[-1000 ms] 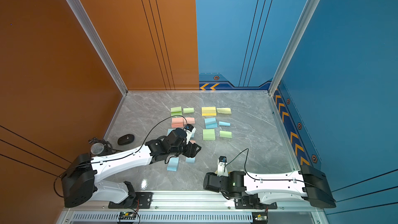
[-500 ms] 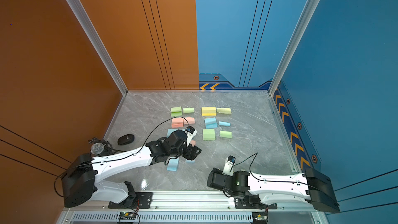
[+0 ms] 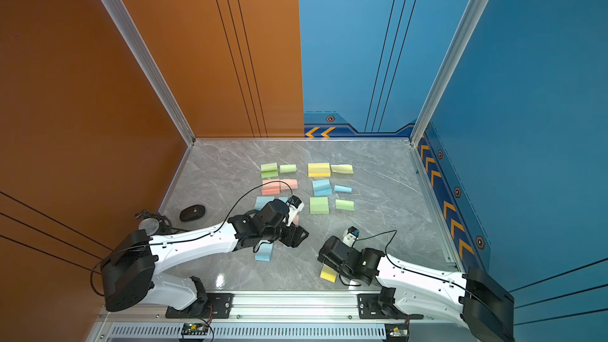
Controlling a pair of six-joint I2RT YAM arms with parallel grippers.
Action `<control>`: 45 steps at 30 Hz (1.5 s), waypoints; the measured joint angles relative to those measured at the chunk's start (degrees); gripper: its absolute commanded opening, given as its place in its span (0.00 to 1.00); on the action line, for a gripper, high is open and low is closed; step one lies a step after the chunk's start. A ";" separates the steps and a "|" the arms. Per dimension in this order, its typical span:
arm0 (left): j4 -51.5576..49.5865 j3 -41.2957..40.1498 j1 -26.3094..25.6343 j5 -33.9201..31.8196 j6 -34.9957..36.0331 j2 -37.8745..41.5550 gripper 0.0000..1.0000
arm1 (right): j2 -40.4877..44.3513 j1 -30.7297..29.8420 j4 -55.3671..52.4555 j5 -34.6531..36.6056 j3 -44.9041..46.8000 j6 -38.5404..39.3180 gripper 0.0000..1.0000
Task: Tear off pages from different memo pads
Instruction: Adjust the memo pad at the center of the board, then pick up the memo pad from the center of the board.
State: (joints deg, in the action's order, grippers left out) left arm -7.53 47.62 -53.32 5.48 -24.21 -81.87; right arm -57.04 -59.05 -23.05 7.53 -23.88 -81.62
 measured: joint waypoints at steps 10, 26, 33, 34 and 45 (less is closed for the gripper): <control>0.02 0.00 -0.48 9.49 7.02 -1.11 0.99 | -1.60 15.63 -1.73 -18.12 -8.28 18.08 0.87; -2.75 7.78 -6.19 26.01 22.12 -16.65 0.99 | 10.54 41.79 -25.83 -17.46 -26.10 44.85 0.91; -8.04 14.91 -8.92 24.98 26.36 -22.69 0.99 | 15.80 42.95 -28.61 -18.03 -26.05 46.40 0.91; -8.35 15.43 -9.01 24.98 26.58 -23.21 0.99 | 16.39 43.01 -28.98 -18.01 -26.03 46.58 0.91; -10.62 16.28 -9.01 21.77 27.85 -23.80 0.98 | 18.49 43.32 -30.99 -18.03 -24.92 47.17 0.92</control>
State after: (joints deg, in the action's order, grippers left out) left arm -18.15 63.90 -62.33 27.24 3.64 -105.67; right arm -38.54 -15.73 -54.04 -10.50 -48.80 -34.46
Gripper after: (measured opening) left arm 0.990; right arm 0.913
